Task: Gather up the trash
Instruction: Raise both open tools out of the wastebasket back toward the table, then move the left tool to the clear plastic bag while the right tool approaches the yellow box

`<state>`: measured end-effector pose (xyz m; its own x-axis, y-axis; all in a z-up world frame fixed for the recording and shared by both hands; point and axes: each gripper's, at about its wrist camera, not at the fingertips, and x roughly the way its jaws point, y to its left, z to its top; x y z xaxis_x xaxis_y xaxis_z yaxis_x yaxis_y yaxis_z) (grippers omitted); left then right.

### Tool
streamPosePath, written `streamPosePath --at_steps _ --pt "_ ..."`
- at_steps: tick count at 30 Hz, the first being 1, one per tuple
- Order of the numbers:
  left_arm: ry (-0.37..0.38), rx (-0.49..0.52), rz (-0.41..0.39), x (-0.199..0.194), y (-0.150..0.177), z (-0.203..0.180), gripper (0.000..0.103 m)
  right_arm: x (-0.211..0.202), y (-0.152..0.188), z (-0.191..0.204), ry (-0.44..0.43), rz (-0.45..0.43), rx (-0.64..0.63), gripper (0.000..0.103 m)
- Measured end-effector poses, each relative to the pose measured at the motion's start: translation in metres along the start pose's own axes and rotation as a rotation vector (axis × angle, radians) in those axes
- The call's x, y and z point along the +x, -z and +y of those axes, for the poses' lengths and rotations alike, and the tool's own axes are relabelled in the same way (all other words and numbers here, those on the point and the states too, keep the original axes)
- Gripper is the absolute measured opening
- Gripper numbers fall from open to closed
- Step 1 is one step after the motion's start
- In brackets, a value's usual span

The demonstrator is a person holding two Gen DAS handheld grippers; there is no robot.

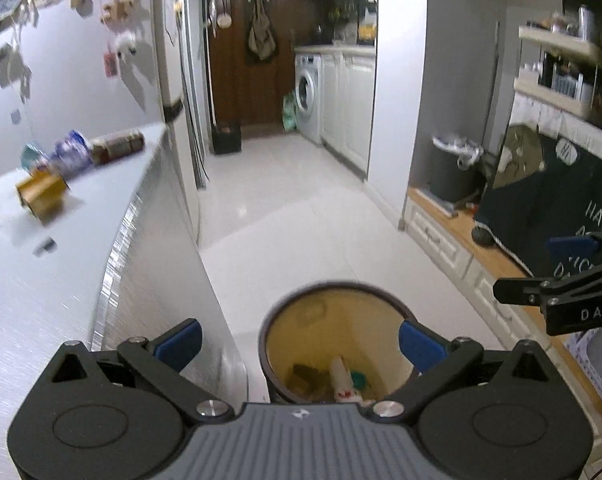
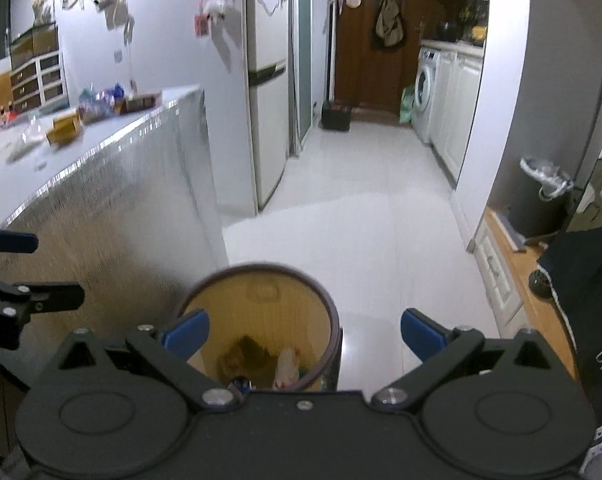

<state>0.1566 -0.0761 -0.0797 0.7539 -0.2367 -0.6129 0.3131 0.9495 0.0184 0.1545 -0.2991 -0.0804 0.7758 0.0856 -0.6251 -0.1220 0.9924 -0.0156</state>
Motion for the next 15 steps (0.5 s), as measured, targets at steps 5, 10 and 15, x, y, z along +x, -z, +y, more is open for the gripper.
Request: streamPosePath --at_steps 5,10,15 --pt "-0.037 0.001 -0.074 -0.028 -0.009 0.015 0.103 -0.017 -0.013 0.013 0.002 -0.073 -0.013 0.103" --pt "-0.106 -0.005 -0.129 -0.052 -0.017 0.040 0.103 -0.028 -0.030 0.029 -0.025 -0.159 -0.005 0.103" --pt "-0.176 -0.025 -0.157 -0.070 -0.019 0.073 0.103 -0.027 -0.050 0.051 -0.056 -0.221 -0.004 0.103"
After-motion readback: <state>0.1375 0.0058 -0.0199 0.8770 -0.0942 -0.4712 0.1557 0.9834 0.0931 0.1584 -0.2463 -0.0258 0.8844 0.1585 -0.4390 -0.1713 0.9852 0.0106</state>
